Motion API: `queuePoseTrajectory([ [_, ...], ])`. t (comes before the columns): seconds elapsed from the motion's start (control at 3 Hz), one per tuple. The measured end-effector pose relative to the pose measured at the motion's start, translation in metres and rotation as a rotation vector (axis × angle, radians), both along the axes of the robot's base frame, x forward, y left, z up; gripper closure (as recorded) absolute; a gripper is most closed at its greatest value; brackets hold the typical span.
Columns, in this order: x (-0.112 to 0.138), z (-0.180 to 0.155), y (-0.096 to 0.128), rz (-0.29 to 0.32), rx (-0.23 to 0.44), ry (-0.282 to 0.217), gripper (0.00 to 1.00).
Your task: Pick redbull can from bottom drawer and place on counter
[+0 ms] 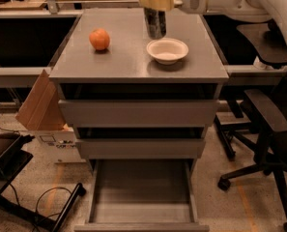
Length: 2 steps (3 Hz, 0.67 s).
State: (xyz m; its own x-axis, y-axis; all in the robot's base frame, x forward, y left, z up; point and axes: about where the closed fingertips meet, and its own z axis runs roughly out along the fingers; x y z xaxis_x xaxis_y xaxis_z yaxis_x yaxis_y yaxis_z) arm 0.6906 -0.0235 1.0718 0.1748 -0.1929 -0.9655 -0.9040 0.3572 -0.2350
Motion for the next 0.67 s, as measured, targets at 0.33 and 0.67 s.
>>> queuePoseTrajectory([
  [0.33, 0.043, 0.03, 0.002, -0.064, 0.039, 0.012, 1.0],
  [0.67, 0.097, 0.042, -0.001, -0.16, 0.087, 0.032, 1.0],
])
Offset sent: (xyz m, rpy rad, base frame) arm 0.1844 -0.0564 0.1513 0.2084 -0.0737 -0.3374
